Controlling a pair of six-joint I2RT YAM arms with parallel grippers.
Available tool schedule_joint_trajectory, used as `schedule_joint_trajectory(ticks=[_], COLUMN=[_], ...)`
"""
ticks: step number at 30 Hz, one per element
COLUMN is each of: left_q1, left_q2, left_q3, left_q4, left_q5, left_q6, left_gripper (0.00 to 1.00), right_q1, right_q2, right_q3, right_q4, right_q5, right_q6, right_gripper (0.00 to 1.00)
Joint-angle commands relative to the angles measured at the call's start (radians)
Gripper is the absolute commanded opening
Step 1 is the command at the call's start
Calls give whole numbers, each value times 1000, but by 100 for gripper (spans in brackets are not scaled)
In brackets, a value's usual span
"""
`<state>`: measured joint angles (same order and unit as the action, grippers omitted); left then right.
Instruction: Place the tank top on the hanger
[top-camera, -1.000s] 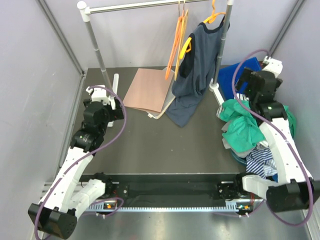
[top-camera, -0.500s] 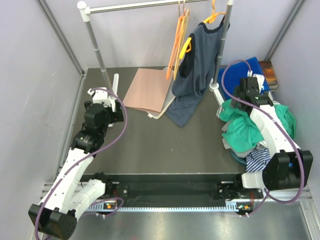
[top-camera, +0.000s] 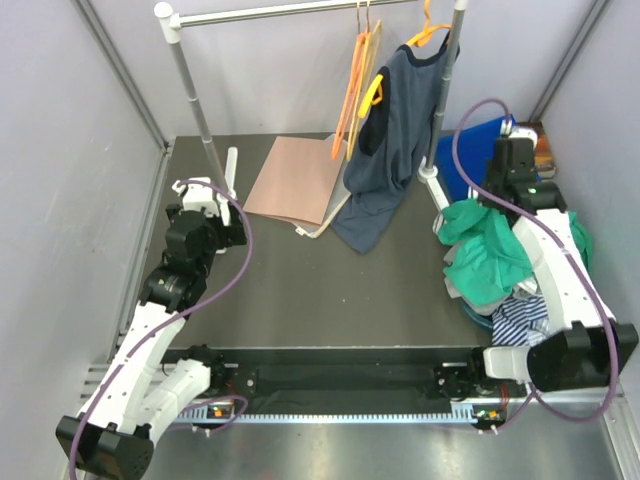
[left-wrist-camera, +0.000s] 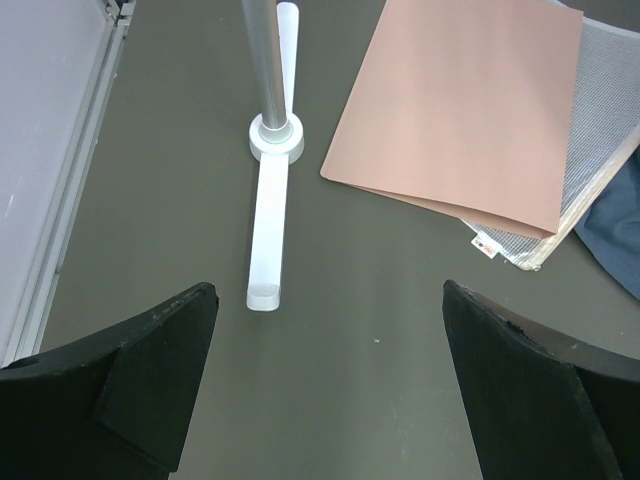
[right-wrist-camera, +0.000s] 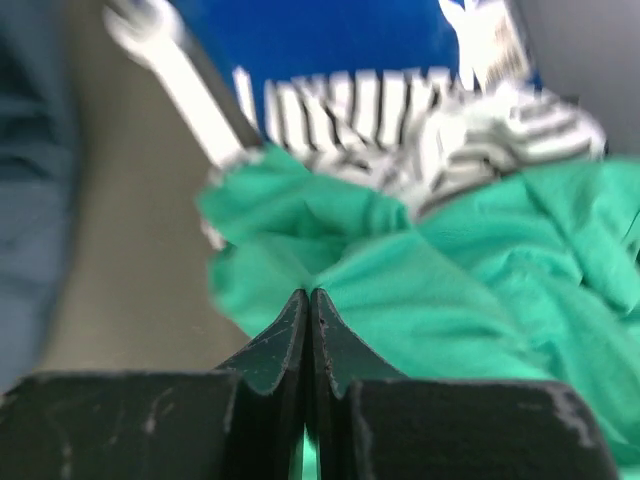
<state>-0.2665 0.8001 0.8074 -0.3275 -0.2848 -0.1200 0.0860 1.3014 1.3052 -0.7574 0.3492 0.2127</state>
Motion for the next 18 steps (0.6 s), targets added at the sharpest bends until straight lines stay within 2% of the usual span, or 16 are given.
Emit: schedule_joint_trajectory(ticks=[1, 2, 5, 12, 15, 18], left_q1=[6, 6, 6, 6, 6, 6], left_q2=[-19, -22, -30, -47, -52, -61], left_q3=[-4, -4, -5, -5, -7, -4], left_q4=[51, 51, 51, 54, 58, 62], left_q5=[-4, -7, -17, -17, -19, -27], left_q6=[6, 6, 6, 6, 6, 10], left_gripper=[99, 99, 99, 99, 99, 99], right_q1=[89, 128, 358, 602, 722, 845], right_q2=[-143, -174, -215, -238, -185, -64], right_q3=[166, 181, 232, 240, 213, 213], right_q4=[41, 58, 85, 234, 325, 418], right_q5=[-185, -196, -219, -551, -619, -628], right_q6=[-105, -125, -186, -207, -243, -251], right_gripper=[0, 0, 0, 0, 0, 0])
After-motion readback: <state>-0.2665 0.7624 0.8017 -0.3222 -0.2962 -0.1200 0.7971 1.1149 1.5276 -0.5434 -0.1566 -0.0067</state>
